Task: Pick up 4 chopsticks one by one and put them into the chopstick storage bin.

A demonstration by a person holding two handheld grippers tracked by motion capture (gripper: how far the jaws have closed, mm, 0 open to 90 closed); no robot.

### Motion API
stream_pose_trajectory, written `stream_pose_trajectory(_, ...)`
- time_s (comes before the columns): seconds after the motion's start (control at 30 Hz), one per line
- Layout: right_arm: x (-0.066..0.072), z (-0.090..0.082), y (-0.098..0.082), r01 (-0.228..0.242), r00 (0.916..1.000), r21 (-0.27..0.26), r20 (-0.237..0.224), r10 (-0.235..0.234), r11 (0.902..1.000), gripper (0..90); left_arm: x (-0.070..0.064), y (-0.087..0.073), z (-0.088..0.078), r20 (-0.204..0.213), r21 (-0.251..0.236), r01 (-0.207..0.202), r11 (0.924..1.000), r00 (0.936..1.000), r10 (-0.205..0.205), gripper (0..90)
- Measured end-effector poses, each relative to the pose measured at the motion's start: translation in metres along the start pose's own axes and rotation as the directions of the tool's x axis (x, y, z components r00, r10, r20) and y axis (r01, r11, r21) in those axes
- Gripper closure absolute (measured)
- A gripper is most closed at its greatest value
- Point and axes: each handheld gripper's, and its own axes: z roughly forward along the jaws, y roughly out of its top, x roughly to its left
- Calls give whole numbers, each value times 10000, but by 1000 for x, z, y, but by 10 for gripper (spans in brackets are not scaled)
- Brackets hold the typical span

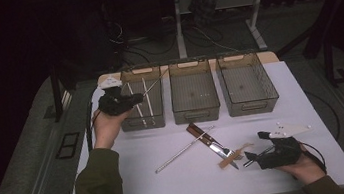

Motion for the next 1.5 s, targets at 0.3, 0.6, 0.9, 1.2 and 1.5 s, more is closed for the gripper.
stream_pose_trajectory(0.3, 0, -1, -1, -63, 10000, -73, -56, 62, 10000, 113, 12, 15, 17, -175, -39, 91, 10000, 9998, -92, 842)
stream_pose_trajectory(0.6, 0, -2, -1, -74, 9999, -138, -97, 73, 9999, 113, 33, 4, 38, -893, 319, 934, 9951, 9919, -903, 842)
stream_pose_trajectory(0.9, 0, -5, -1, -114, 9999, -200, -69, 113, 9997, 113, 39, -5, 51, -1863, 1196, 1666, 9788, 9721, -1427, 842)
stream_pose_trajectory(1.2, 0, -5, -1, -81, 10000, -191, -42, 81, 9998, 113, 40, -9, 58, -2220, 1835, 1866, 9651, 9643, -1443, 839)
stream_pose_trajectory(1.5, 0, -5, -1, -75, 10000, -182, -23, 74, 9998, 113, 39, -9, 58, -2107, 1747, 1771, 9686, 9676, -1389, 759)
